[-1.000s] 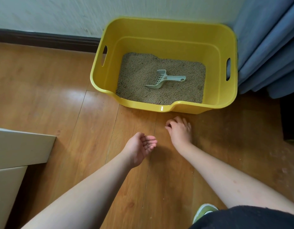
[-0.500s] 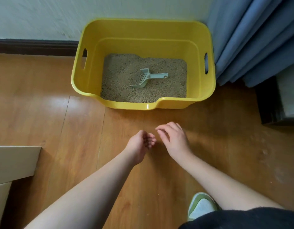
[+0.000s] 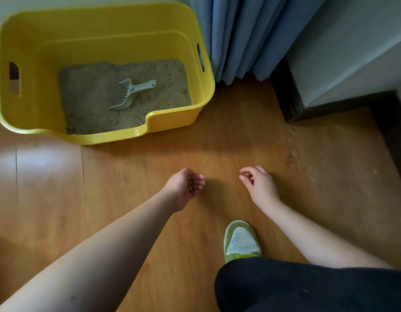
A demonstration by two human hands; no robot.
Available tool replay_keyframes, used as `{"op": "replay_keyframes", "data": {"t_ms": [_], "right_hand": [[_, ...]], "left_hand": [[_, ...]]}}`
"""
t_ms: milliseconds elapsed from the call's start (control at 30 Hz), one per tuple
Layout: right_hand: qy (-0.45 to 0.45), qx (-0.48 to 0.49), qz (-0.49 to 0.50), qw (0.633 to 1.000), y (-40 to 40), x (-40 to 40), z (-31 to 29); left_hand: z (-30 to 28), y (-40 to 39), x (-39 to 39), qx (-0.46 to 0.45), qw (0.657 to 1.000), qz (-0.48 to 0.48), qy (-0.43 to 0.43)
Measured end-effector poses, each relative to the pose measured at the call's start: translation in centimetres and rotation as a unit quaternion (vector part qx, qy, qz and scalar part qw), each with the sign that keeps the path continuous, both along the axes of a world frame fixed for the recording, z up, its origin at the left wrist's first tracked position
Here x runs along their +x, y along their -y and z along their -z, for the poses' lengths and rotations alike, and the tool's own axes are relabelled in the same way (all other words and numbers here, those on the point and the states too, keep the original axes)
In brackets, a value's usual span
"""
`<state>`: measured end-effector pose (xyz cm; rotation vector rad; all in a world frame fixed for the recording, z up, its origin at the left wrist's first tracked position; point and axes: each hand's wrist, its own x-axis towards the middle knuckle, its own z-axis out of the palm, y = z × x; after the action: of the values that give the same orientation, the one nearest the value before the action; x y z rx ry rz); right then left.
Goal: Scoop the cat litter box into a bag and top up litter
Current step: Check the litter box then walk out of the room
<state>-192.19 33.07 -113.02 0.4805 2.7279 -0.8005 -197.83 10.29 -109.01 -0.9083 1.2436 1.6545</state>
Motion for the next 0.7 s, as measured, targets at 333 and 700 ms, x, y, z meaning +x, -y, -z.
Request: {"op": "replay_keyframes", "data": {"t_ms": [333, 700], "right_hand": [[0.025, 0.006, -0.008, 1.000, 3.7, 1.5, 1.6], [0.016, -0.012, 0.012, 1.000, 2.7, 1.4, 1.9]], "left_hand": [[0.4, 0.2, 1.3, -0.005, 0.999, 0.014, -0.029], [1.1, -0.5, 1.0, -0.001, 0.999, 0.018, -0.038]]}}
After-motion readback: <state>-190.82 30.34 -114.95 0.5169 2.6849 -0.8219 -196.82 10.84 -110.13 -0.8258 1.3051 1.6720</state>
